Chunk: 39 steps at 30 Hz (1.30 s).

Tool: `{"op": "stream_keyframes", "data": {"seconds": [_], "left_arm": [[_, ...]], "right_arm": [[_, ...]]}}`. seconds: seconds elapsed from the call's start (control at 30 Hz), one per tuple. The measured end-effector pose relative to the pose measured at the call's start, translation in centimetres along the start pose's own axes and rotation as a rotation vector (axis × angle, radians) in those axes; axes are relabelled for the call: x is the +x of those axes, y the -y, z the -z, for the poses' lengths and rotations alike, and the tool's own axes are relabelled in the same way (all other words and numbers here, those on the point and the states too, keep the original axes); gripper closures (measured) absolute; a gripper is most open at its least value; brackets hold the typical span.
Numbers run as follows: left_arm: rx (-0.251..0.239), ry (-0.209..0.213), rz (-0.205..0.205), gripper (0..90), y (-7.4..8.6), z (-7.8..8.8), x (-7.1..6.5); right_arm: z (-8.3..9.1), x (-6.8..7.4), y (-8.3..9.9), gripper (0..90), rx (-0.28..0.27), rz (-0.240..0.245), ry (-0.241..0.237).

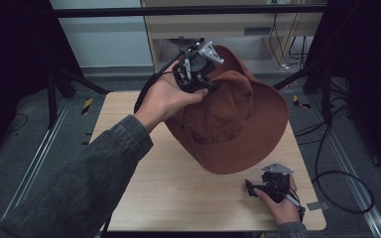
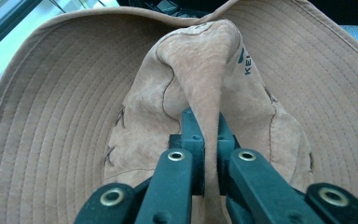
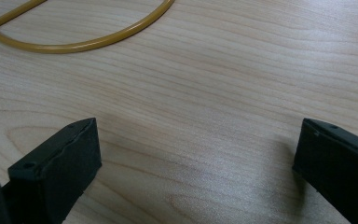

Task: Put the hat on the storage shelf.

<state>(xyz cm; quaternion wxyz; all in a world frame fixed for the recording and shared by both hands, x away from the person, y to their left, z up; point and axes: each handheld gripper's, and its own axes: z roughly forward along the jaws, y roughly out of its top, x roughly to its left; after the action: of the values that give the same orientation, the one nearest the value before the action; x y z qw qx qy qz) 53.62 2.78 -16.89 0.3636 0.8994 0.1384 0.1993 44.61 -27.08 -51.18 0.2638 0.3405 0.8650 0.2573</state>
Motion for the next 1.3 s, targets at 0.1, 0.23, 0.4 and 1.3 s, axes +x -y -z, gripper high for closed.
{"op": "stream_keyframes", "data": {"seconds": [0.1, 0.23, 0.4, 1.3], "left_arm": [[0.001, 0.007, 0.002, 88.7, -0.4, -1.0, 0.0], [0.015, 0.018, 0.004, 88.7, -0.7, -2.4, -0.1], [0.028, 0.021, -0.001, 88.7, -0.8, -3.7, 0.0], [0.078, 0.061, 0.051, 87.9, 0.6, -7.4, 0.6]], "right_arm": [[0.0, 0.0, 0.0, 0.7, -0.001, 0.001, -0.004], [0.0, 0.0, 0.0, 0.7, -0.001, 0.001, -0.006], [0.0, 0.0, 0.0, 0.7, -0.002, 0.000, -0.006], [0.0, 0.0, 0.0, 0.7, -0.005, 0.001, 0.000]]}}
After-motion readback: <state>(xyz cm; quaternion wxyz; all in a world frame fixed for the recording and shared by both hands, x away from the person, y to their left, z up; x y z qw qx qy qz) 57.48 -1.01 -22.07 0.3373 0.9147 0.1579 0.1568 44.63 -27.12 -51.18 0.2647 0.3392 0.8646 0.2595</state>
